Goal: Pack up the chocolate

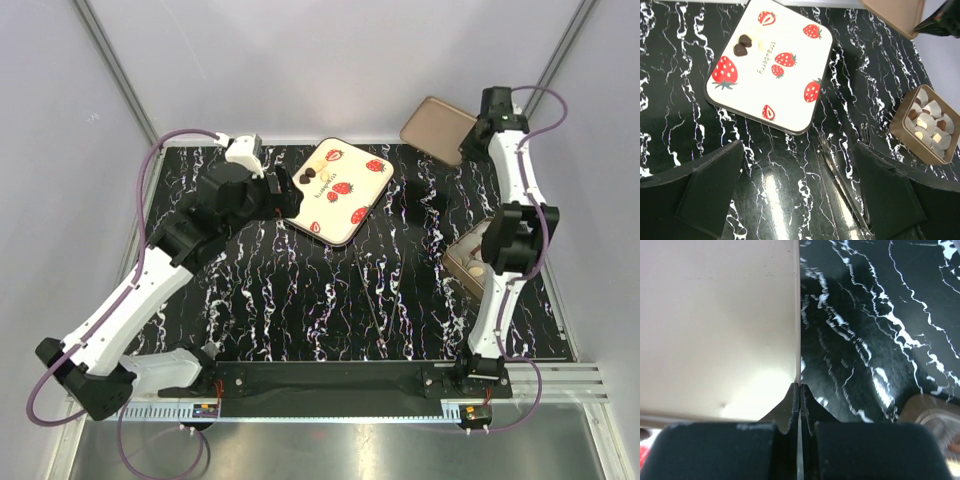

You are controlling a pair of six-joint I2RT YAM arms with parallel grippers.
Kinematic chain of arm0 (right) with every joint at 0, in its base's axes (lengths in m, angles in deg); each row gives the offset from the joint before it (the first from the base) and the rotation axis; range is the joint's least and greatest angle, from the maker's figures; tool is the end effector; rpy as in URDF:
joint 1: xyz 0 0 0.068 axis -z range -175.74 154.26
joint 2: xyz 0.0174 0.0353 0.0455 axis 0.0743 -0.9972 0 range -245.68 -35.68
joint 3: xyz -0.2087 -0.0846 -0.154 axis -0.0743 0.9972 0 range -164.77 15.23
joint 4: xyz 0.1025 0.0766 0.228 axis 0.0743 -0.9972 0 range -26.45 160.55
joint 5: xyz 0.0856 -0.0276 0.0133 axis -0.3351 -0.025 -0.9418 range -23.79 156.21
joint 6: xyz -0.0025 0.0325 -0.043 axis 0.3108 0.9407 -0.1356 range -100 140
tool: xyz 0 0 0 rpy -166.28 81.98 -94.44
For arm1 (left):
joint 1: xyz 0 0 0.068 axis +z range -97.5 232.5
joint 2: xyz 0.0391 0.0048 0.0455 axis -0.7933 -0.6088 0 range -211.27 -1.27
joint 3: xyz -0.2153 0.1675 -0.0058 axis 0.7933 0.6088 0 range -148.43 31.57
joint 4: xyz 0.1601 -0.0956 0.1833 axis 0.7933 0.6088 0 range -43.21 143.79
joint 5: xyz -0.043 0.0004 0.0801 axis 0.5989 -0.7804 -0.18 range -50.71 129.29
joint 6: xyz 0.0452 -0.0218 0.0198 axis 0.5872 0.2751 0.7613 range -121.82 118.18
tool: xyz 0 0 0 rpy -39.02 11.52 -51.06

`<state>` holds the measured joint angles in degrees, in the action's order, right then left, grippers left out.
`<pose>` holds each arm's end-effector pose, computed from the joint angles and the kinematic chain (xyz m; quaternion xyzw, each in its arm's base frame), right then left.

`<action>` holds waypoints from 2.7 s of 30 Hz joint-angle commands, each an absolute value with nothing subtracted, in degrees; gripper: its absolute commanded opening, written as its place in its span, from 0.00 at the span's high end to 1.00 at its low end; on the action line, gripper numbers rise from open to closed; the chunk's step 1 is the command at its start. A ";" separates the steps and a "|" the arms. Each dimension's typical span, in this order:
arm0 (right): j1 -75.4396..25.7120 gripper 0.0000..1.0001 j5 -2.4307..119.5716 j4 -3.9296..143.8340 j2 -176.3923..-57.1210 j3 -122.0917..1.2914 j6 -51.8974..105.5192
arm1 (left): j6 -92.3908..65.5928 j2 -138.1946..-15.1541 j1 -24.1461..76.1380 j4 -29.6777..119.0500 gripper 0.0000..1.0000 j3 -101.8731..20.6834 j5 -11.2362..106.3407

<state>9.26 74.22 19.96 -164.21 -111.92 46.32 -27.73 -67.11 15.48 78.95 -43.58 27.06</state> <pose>0.4958 -0.0484 0.2881 0.2765 0.9020 -0.0048 0.3316 0.1997 -0.1410 0.4110 0.0215 0.8302 -0.2113 0.5154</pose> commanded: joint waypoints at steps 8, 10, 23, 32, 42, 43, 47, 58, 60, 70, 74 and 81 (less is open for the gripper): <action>8.14 1.00 55.41 28.00 -139.42 -91.66 48.99 | -26.69 -75.95 22.69 81.24 0.01 -58.85 38.57; 6.56 1.00 51.21 30.63 -133.89 -85.42 50.31 | -27.30 -79.99 25.06 82.64 0.01 -63.23 44.37; -7.95 1.00 47.49 38.64 -116.36 -67.39 55.94 | -29.15 -95.92 29.12 80.81 0.12 -72.31 69.95; -10.77 1.00 49.86 37.85 -115.48 -67.38 55.94 | -31.96 -94.09 30.78 77.64 0.11 -67.48 70.77; -11.12 1.00 49.69 38.20 -116.53 -67.91 55.33 | -40.67 -84.32 39.14 65.34 0.04 -57.11 71.10; -11.20 1.00 49.51 38.46 -116.88 -67.82 55.50 | -41.71 -84.85 39.14 64.64 0.04 -56.93 72.41; -12.17 1.00 49.25 39.17 -117.85 -67.73 55.94 | -43.83 -87.31 39.14 60.26 0.04 -56.32 79.00; -15.07 1.00 49.95 39.26 -120.05 -68.96 56.21 | -48.31 -89.24 38.96 53.48 0.12 -52.54 83.06; -16.04 1.00 50.65 39.34 -120.49 -69.32 56.21 | -48.14 -90.03 38.61 54.17 0.18 -52.71 82.97; -18.32 1.00 55.13 36.01 -121.63 -71.86 53.40 | -47.35 -92.76 38.35 58.04 0.73 -52.71 84.11; -18.94 0.82 59.35 31.98 -121.90 -74.85 49.71 | -48.22 -93.99 38.43 58.48 0.85 -52.71 85.96; -19.56 0.38 73.68 29.59 -116.45 -78.01 33.21 | -46.47 -95.05 38.35 62.52 1.00 -55.61 87.54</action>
